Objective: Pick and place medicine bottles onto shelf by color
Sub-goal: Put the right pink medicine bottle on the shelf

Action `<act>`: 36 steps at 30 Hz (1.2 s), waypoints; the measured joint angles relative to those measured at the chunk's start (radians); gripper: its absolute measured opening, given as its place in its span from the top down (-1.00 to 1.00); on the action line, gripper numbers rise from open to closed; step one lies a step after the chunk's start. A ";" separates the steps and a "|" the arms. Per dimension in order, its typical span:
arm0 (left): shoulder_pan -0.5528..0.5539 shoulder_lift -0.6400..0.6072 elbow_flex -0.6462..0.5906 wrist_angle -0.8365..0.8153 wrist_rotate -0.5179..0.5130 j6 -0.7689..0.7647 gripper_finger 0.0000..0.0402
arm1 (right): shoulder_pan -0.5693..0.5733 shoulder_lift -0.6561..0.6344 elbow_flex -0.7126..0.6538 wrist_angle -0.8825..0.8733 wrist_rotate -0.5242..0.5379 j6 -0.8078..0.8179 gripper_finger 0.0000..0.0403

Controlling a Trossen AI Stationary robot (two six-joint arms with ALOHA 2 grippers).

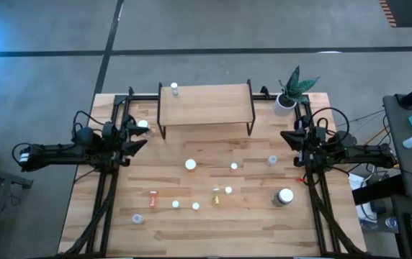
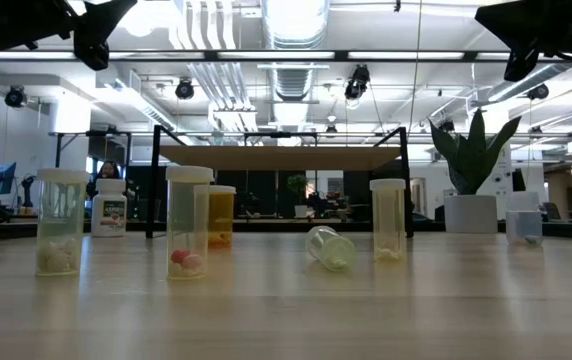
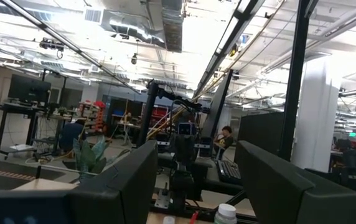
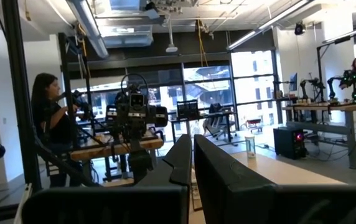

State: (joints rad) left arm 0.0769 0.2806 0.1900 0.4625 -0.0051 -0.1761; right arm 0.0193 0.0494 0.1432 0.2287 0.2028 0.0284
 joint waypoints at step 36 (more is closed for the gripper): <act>0.000 0.012 0.082 -0.215 -0.033 -0.002 -0.01 | 0.004 0.441 0.296 -0.217 -0.138 0.035 0.30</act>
State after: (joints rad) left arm 0.0772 0.2927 0.2717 0.2479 -0.0378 -0.1776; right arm 0.0233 0.4909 0.4394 0.0120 0.0652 0.0631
